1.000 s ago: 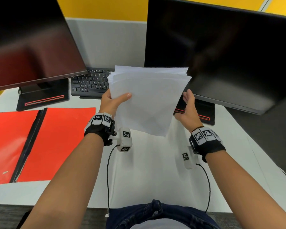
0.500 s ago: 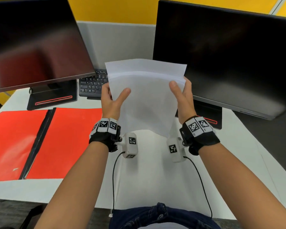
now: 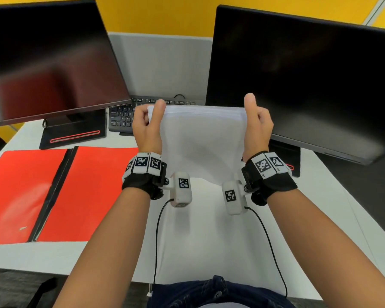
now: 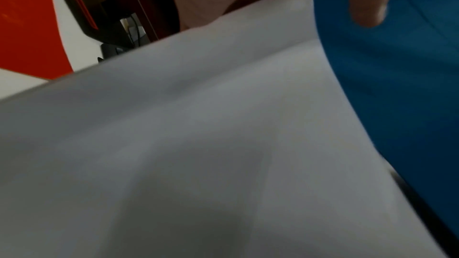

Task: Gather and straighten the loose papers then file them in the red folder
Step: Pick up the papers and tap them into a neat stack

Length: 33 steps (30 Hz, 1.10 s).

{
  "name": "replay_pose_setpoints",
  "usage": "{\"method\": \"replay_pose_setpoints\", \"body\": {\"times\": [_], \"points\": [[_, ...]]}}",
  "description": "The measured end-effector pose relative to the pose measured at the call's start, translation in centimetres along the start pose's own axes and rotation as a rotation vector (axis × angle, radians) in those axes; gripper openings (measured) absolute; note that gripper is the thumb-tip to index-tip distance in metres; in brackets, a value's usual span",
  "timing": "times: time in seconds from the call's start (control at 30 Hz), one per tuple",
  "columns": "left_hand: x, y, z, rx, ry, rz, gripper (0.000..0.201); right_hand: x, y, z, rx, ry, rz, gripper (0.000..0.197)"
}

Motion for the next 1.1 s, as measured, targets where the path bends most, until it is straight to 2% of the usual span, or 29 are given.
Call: {"method": "replay_pose_setpoints", "body": {"times": [0.17,0.27,0.4,0.53,0.6,0.7,0.8,0.83,0.93,1.03,1.1], "points": [[0.1,-0.5,-0.2,-0.098,-0.017,0.071,0.050,-0.2,0.1,0.0,-0.054,0.006,-0.012,0.028],[0.5,-0.8,0.1,-0.152,-0.092,0.074,0.044,-0.2,0.1,0.4,-0.068,0.023,0.030,0.017],[0.4,-0.6,0.1,-0.114,-0.141,0.028,0.030,0.8,0.2,0.5,-0.080,0.066,0.127,0.012],[0.0,0.0,-0.4,0.003,-0.094,0.039,0.022,1.5,0.7,0.4,-0.103,0.046,0.206,0.008],[0.1,0.2,-0.4,0.057,-0.091,0.029,0.016,1.4,1.0,0.6,-0.135,0.030,0.210,0.021],[1.1,0.9,-0.5,0.141,-0.105,0.058,0.027,1.1,1.1,0.8,-0.194,0.012,0.195,0.031],[2.9,0.9,0.3,0.134,-0.171,0.118,0.064,0.9,1.1,0.6,-0.213,-0.004,0.191,0.024],[3.4,0.9,0.5,0.139,-0.189,0.132,0.070,0.9,1.1,0.6,-0.209,-0.012,0.196,0.023],[4.8,1.0,0.8,0.137,-0.193,0.163,0.057,0.9,1.5,0.4,-0.182,-0.051,0.248,0.030],[5.2,0.9,0.7,0.143,-0.193,0.163,0.038,1.2,2.3,0.3,-0.103,-0.037,0.379,0.041],[5.4,0.5,0.7,0.147,-0.197,0.161,0.040,0.4,2.5,0.1,-0.006,0.000,0.410,0.044]]}}
Point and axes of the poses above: each hand's wrist, its own y-axis away from the middle knuckle, its own z-axis out of the back of the hand, x = y × z, the point moved 9 cm from there along -y, towards the middle knuckle, and after that the axes turned 5 degrees about z, right-handed, at the moved point
